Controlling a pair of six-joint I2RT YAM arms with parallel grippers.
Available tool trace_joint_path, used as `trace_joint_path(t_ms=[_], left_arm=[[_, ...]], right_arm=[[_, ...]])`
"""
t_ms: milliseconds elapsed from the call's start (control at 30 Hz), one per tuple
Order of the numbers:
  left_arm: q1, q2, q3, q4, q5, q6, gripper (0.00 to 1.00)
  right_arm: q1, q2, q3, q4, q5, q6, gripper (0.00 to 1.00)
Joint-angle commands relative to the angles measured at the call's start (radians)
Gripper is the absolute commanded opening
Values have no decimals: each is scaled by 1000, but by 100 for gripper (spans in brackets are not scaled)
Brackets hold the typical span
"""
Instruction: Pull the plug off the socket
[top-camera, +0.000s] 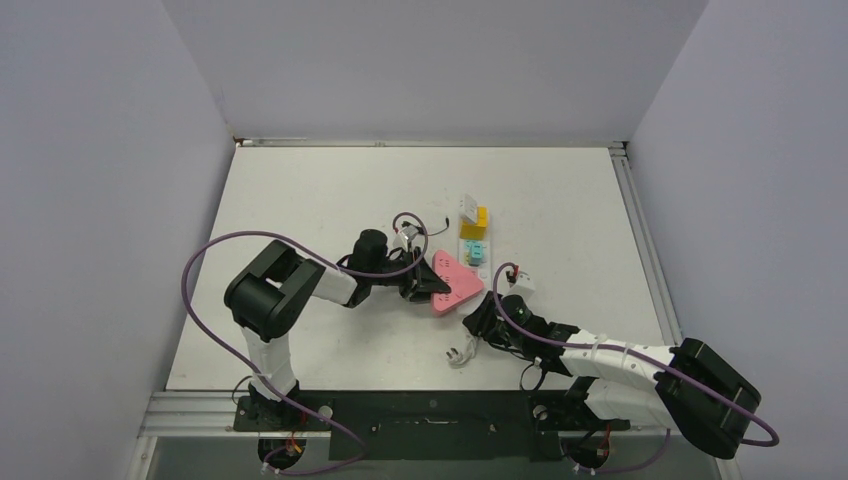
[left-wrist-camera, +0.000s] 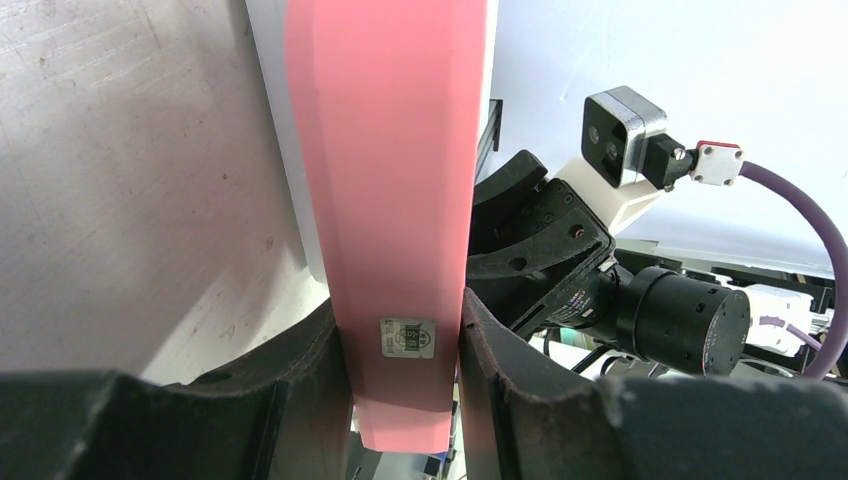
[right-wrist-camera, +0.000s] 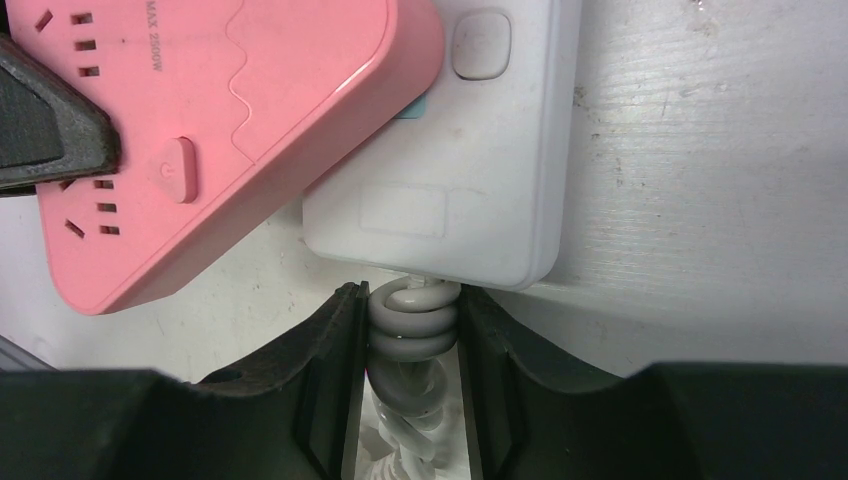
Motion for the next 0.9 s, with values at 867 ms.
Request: trace_joint_path(t_ms=[867], left_arm=[[-21, -163, 57, -269, -107, 195, 0]], right_arm=[[-3, 30, -10, 28, 14, 13, 5]])
